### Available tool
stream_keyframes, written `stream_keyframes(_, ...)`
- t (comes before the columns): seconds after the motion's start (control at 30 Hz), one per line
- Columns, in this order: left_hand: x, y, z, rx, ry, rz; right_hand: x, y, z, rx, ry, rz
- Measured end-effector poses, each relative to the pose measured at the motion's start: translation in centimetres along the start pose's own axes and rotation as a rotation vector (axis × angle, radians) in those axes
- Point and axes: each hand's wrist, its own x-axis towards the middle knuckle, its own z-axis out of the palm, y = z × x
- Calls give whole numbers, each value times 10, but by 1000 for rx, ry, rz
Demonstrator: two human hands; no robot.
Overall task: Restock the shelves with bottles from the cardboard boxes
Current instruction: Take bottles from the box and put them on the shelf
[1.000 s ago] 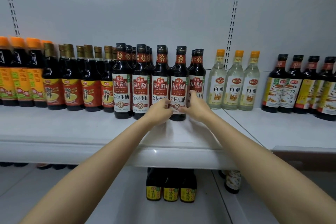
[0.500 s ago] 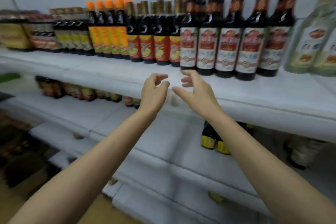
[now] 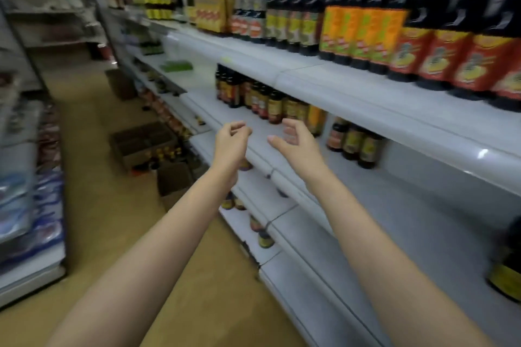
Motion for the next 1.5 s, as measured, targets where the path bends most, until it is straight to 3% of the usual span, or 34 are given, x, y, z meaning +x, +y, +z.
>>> stream_keyframes(0.2,87,-39,-104,52,171,-123,70,12,137,112,-135,133)
stream_keyframes(0.47,160,-107,-206,10,320,-312,137,33,265,97,-344,244)
stream_keyframes(0.73,264,-147,-276,102,485,-341,237,45,383,154,-510,232)
stream_keyframes(0.97,380,-140,-339,181,663,-339,353,22,476,90,-667,154)
stream_keyframes(1.27,492,-167,-405,177,701,-414,451,26,584,7,-729,176)
stream_keyframes(1.5,602,-195,-477,225,536,-416,531,28,691,-107,-668,175)
